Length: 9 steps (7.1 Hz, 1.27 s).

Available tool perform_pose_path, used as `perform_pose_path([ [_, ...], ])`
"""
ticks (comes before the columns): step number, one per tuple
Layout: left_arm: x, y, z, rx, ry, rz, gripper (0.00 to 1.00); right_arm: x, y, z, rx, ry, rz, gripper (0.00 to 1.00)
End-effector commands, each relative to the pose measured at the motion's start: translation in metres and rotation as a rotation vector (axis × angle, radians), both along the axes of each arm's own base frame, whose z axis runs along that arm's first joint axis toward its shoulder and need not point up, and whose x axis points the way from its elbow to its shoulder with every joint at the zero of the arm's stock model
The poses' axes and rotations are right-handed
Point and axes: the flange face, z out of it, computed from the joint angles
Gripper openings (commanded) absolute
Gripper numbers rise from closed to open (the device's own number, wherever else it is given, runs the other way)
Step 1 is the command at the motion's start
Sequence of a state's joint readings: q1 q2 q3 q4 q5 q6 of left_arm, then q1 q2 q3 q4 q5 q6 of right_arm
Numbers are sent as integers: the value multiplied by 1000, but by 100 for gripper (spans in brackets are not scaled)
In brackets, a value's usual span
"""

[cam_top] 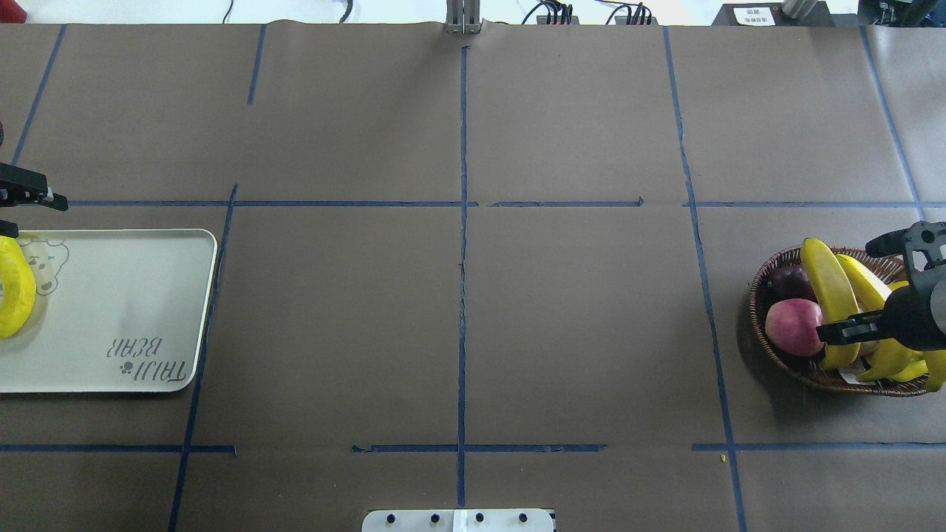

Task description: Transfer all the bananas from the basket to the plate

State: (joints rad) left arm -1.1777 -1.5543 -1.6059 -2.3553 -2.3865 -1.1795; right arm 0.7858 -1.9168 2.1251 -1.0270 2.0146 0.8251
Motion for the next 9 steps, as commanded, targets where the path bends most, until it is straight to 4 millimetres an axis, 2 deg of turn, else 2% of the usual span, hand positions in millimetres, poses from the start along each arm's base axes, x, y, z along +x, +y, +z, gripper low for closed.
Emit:
perform_pose_path([
  [1,4,3,-10,67,26,10,100,15,-8,-47,-12,-143,-24,10],
  [2,7,3,-19,117,48,13,100,-1,-24,-73,33,-193,-37,10],
  [3,21,4,-29,153,65,40,100,-19,-42,-96,51,-241,-33,10],
  [4,39,-4,-48,188,85,64,100,-47,-58,-125,54,-301,-53,12],
  [5,55,-9,-68,213,104,81,100,-84,-68,-158,41,-357,-68,12],
  [7,112,-29,-151,94,230,54,100,-151,-66,-226,5,-460,-104,12],
  [8,144,-31,-190,42,285,63,100,-178,-74,-253,3,-488,-115,12],
  [9,170,-29,-226,7,331,78,100,-202,-68,-274,-10,-510,-93,12],
])
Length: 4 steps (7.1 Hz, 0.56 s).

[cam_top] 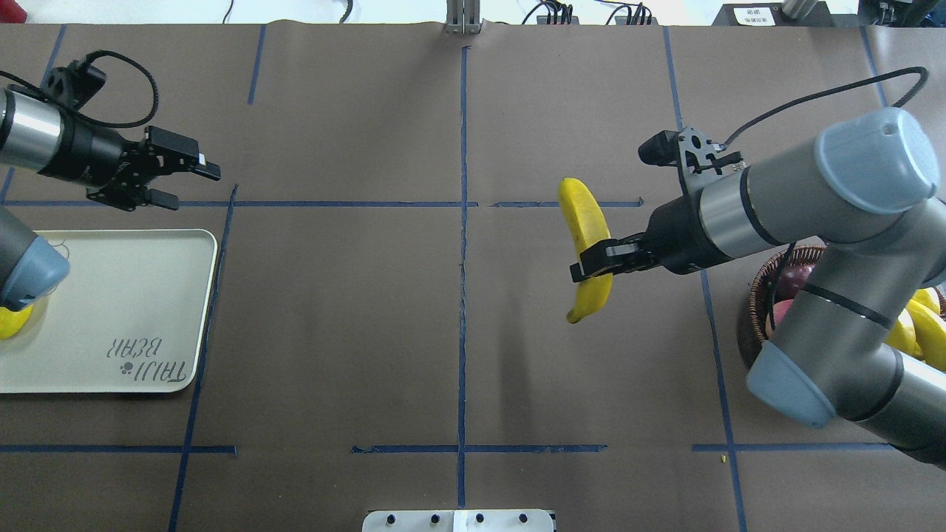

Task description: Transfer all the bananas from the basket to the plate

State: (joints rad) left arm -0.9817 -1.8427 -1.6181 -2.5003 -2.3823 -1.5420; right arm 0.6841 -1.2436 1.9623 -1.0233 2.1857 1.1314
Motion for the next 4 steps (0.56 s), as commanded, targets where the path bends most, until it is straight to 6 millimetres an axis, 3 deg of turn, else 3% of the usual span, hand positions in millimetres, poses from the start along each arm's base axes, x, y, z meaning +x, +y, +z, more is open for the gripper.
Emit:
perform_pose_path([
  [1,50,2,-76,-75,95,27,100,-55,15,-54,-23,-58,47,11],
  [3,93,15,-130,-83,154,30,100,-88,36,-82,-25,-115,80,11],
  [4,119,26,-154,-89,182,16,100,-113,37,-95,-13,-127,102,11],
])
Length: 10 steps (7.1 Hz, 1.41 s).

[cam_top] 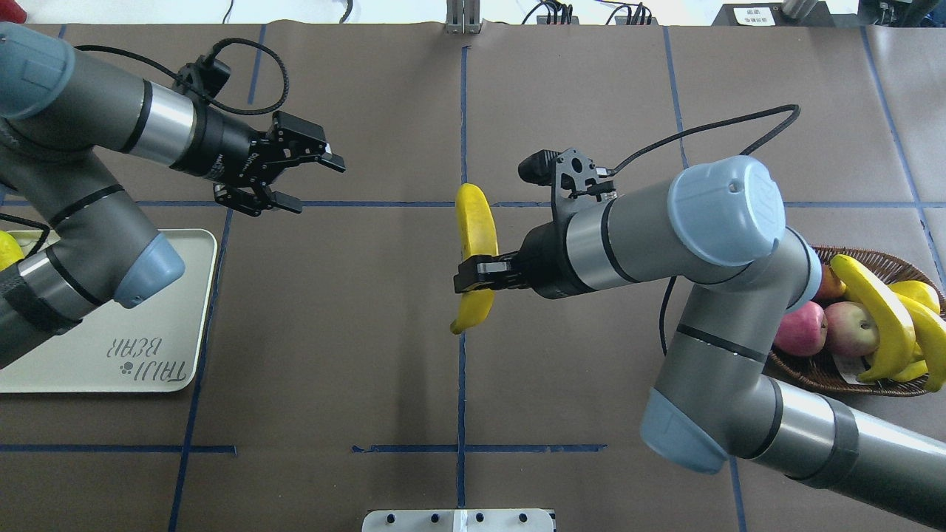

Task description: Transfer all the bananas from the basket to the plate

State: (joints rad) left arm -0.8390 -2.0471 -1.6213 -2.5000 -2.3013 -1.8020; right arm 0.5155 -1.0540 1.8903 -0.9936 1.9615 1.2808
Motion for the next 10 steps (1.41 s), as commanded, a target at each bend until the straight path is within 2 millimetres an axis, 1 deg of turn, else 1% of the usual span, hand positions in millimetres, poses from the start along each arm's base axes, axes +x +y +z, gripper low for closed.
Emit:
perform_pose_path([
  [1,55,28,-48,-1,55,-18,100,-46,5,-31,-1,-34,42,11],
  [2,58,34,-57,-16,72,-16,100,-59,7,-41,-8,-40,51,12],
  [5,66,41,-58,-44,75,0,100,-60,8,-41,-8,-42,55,12],
  [6,66,41,-57,-42,74,-2,98,-60,8,-41,-8,-42,55,13],
  [8,65,41,-53,-48,69,-3,16,-59,8,-43,-8,-45,55,14],
  [9,63,40,-49,-51,65,-10,1,-58,8,-43,-8,-46,55,14],
  [10,62,39,-50,-51,65,-11,0,-58,9,-44,-10,-48,55,27],
])
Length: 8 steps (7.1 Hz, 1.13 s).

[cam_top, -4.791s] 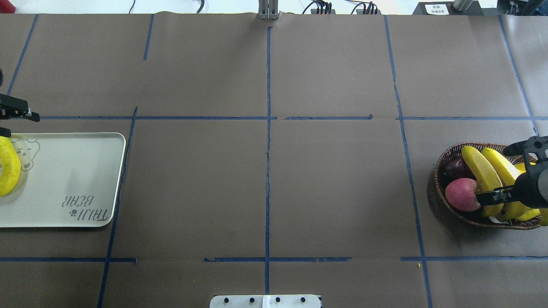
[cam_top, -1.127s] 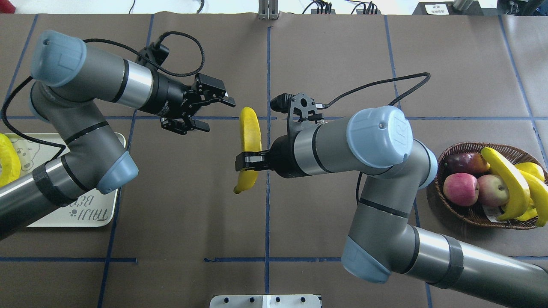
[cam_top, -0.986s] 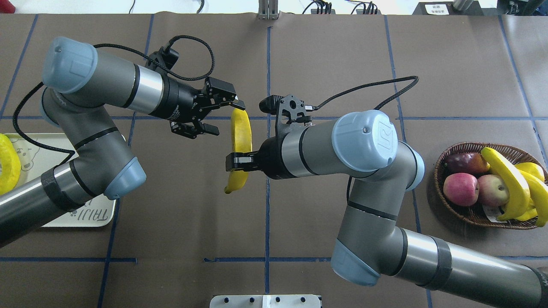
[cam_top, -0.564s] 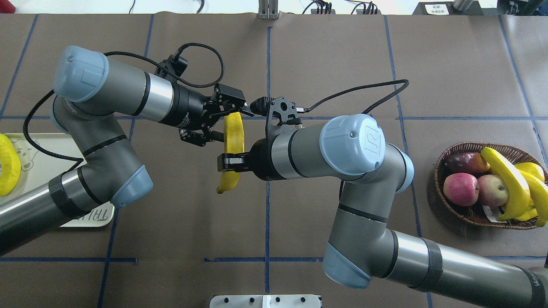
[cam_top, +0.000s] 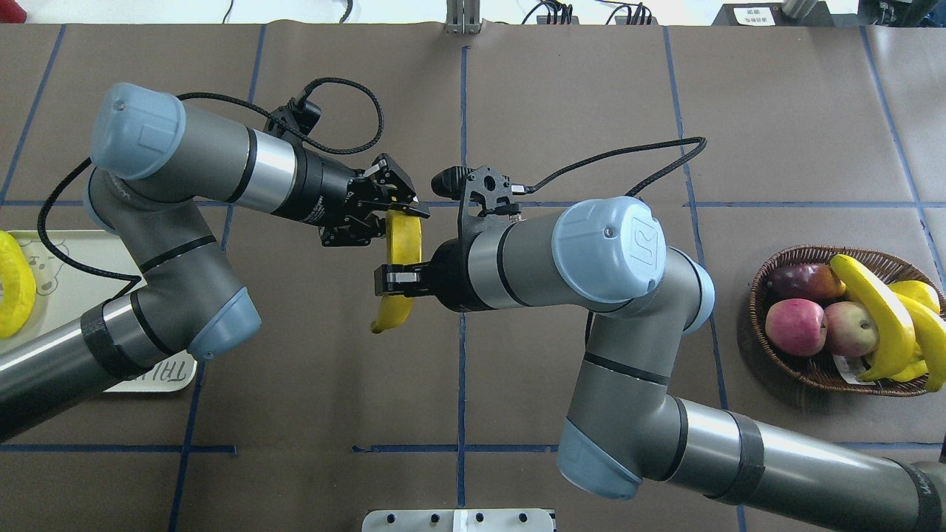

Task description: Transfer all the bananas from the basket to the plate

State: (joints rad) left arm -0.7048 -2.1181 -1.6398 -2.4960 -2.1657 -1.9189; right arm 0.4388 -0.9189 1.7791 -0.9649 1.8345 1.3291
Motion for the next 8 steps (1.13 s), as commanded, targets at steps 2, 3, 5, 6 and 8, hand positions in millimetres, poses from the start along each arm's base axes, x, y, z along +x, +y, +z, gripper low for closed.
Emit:
perform_pose_path([
  [2,-4,-1,0,-3,-1,-7,0,2,1,-2,-70,-19,6,99],
  [3,-5,-2,0,-3,-1,-8,0,3,2,-1,-71,-19,4,100],
  [5,-7,-3,16,-16,-20,-33,0,11,5,0,-75,-24,3,100],
  [6,-15,-1,34,-31,-40,-63,0,21,9,21,-88,3,4,100],
  [8,-42,-9,95,-88,-119,-131,0,28,6,64,-122,100,12,100],
])
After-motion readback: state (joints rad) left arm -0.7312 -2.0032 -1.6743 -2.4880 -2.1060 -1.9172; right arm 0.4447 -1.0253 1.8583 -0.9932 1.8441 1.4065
